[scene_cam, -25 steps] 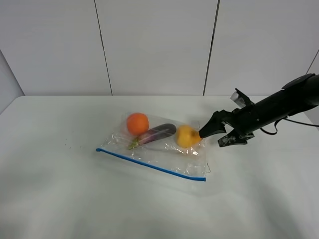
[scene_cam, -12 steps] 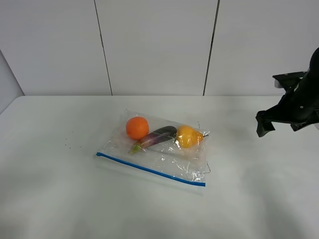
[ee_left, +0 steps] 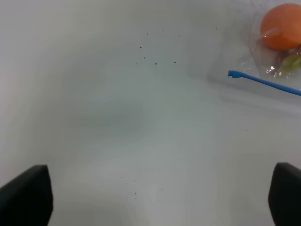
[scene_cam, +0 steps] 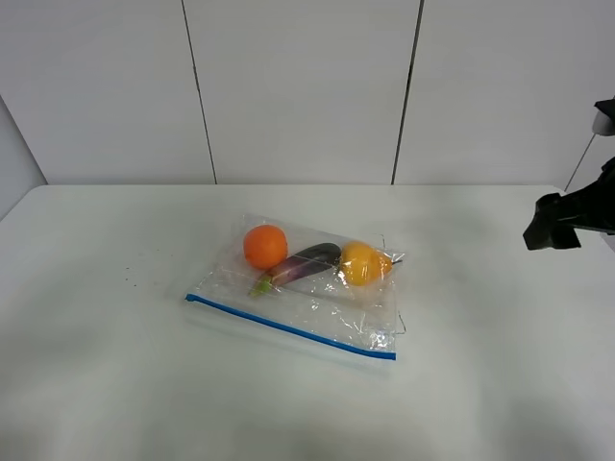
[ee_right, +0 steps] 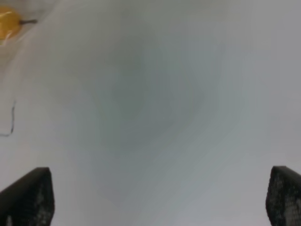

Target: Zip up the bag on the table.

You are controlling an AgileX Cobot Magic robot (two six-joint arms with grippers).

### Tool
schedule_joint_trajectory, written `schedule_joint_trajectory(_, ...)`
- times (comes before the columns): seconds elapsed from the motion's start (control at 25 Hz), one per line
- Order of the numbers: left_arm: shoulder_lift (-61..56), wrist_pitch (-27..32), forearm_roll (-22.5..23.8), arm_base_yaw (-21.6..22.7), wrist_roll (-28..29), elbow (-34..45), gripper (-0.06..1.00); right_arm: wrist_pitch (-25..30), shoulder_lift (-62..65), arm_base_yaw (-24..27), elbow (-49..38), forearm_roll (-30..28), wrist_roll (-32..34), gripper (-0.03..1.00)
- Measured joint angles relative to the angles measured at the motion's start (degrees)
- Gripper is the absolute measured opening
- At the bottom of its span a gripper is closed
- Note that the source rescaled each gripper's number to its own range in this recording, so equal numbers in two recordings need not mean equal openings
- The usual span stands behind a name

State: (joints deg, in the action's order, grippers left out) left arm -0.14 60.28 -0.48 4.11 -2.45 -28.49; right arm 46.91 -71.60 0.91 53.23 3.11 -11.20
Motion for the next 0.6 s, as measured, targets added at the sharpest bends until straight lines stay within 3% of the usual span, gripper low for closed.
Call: schedule_joint_trajectory(0.6,0.0,0.0,0.0,0.0,0.0,0.0,1.0,4.5,35.1,0.0,-18.7,0.2,1.9,1.0)
